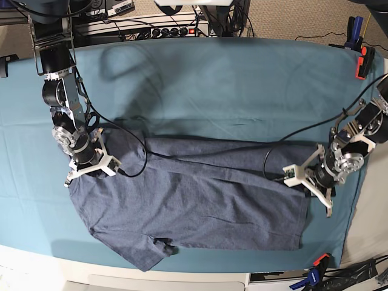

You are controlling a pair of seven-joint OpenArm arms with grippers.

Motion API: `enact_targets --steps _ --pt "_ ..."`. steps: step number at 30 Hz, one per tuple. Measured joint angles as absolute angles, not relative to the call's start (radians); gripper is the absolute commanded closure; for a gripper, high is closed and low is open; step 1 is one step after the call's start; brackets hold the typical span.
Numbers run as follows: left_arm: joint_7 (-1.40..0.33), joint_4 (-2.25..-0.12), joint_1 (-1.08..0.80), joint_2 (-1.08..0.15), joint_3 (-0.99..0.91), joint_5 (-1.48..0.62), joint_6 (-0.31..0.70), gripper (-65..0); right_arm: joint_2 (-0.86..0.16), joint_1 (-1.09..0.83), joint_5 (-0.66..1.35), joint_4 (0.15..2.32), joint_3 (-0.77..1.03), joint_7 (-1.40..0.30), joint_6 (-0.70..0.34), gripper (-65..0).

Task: Fold the T-shirt properly
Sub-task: 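Drag the held shoulder edge with both grippers toward the hem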

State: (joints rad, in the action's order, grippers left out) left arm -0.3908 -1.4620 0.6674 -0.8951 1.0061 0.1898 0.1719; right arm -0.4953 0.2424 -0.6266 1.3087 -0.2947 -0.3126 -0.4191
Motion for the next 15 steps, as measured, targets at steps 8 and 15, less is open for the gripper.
enact_targets --steps 8,15 --pt "-0.379 -1.383 0.684 -0.836 1.006 0.163 0.172 0.0 -0.495 0.258 -0.62 1.309 -0.295 -0.29 -0.419 0.0" --pt "-0.38 -1.347 0.683 -0.8 1.006 0.164 0.172 0.0 -0.495 0.258 -0.62 1.309 -0.295 -0.29 -0.419 0.0"
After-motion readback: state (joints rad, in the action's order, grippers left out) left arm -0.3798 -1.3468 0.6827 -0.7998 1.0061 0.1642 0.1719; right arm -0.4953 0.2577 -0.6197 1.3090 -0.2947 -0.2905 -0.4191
